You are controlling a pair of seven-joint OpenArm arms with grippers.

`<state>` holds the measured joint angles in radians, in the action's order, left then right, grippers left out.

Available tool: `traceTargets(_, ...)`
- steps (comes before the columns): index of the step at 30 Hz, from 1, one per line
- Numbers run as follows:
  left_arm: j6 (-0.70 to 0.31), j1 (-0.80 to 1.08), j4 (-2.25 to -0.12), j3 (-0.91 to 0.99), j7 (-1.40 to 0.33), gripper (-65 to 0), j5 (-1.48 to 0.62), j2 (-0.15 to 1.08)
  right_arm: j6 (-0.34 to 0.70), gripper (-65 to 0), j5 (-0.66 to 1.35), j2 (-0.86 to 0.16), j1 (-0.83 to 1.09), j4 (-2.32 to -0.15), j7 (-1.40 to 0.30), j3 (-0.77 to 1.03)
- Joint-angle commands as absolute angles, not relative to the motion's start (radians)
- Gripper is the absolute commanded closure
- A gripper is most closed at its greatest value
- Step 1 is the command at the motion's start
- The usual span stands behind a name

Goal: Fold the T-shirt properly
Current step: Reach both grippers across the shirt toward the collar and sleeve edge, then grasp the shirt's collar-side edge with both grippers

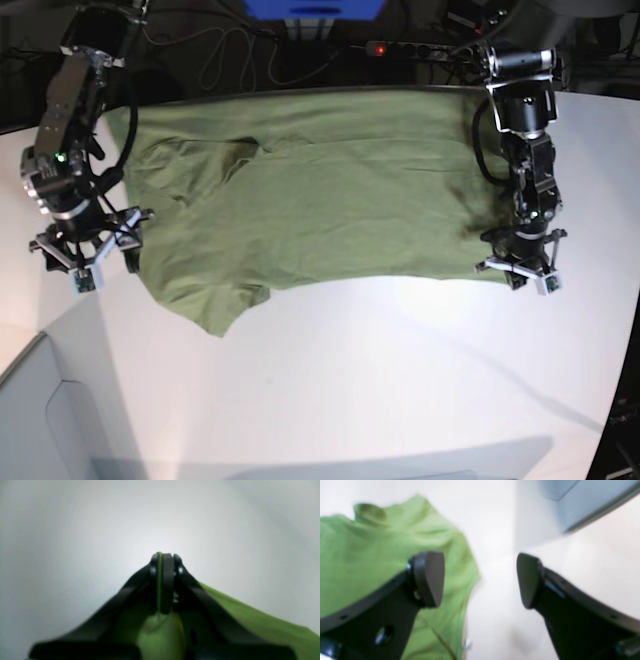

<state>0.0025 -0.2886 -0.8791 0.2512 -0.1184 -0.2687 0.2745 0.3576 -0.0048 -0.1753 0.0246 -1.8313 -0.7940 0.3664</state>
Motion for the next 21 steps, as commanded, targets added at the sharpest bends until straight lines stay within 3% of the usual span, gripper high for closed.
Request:
traceTargets(1, 0.007, -0.302, -0.889, 0.252, -0.136, 0.0, -0.268, 0.283, 0.358, -43.5, -0.002, -0.185, -0.018, -1.808, -0.771, 0.355)
traceTargets(12, 0.008, -0.298, -0.889, 0.246, -0.143, 0.0, -0.268, 0.283, 0.358, -42.9, -0.001, -0.216, -0.288, -1.412, -0.628, 0.125)
traceTargets(21, 0.008, -0.275, -0.888, 0.248, -0.140, 0.0, -0.268, 0.283, 0.358, -42.9, -0.001, -0.193, -0.527, -0.892, -0.387, 0.084)
